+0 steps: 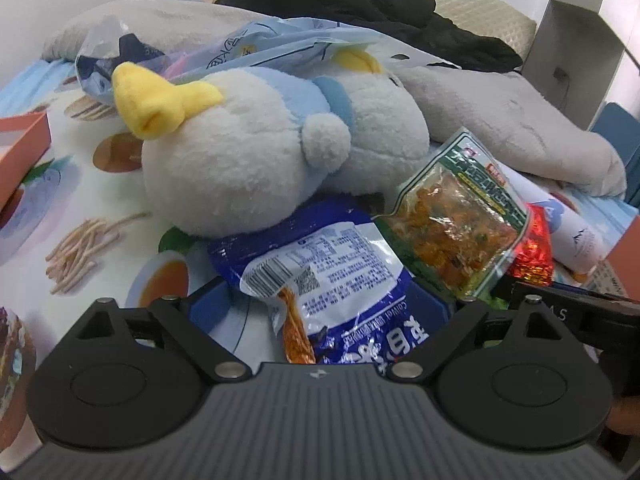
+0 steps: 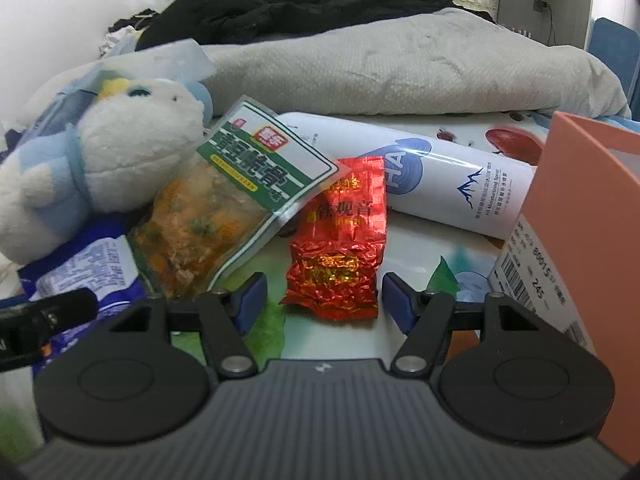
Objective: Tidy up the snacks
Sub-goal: 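Grasp the blue snack bag with the left tool while the right tool grasps the red tea packet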
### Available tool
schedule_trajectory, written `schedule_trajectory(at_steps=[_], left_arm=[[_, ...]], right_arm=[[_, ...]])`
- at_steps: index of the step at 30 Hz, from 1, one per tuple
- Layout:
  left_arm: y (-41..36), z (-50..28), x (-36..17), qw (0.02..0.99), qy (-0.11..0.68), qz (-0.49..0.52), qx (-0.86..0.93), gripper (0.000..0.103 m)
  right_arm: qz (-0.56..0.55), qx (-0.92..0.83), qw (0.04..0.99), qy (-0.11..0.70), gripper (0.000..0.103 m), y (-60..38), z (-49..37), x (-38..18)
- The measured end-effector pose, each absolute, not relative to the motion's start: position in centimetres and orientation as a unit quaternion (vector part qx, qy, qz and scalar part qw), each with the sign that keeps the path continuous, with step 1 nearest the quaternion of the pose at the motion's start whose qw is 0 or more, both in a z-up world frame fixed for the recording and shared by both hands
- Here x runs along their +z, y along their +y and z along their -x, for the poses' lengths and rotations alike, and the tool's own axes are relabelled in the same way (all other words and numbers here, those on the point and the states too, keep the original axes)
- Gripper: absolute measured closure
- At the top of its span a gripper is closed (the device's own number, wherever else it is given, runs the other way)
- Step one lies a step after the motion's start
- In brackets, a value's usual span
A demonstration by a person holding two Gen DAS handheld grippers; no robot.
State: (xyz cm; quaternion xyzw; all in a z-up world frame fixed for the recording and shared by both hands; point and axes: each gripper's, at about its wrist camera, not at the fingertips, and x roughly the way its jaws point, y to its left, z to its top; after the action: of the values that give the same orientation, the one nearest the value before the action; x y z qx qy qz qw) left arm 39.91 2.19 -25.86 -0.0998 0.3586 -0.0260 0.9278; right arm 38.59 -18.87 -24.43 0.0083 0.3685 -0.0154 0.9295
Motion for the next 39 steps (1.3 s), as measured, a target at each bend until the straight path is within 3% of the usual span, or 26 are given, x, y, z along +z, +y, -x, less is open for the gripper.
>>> schedule_trajectory(at_steps=[5,6,7,16,26,39], left_arm=[[1.3,-40.2,-26.0,0.932,0.354,0.072,-0.014,0.024],[1.2,-40.2,-26.0,0.933,0.353,0.071,-0.014,0.026],[1.3,-40.2,-26.0,0.933,0.352,0.070,-0.016,0.031],[3.1,-39.2,-25.5,0.929,0.353,0.106,-0.031,0.066],[3.5,-35.4,-24.8,0.919,0.367,0.131,-0.055,0.076],[3.3,-28.3,-22.9,0.911,0.384,0.134,-0.073,0.078]], right_arm=[[0.008,-0.019,0.932,0.362,0.037,-18.5,-39.3,-24.6],[0.011,-0.019,0.932,0.361,0.042,-18.5,-39.4,-24.6],[0.014,-0.020,0.932,0.361,0.046,-18.5,-39.4,-24.5],[0.016,-0.022,0.928,0.371,0.047,-18.7,-37.8,-23.6],[0.022,-0.012,0.924,0.380,0.047,-18.8,-33.8,-22.0],[0.027,0.011,0.918,0.395,0.047,-18.5,-27.1,-19.5]])
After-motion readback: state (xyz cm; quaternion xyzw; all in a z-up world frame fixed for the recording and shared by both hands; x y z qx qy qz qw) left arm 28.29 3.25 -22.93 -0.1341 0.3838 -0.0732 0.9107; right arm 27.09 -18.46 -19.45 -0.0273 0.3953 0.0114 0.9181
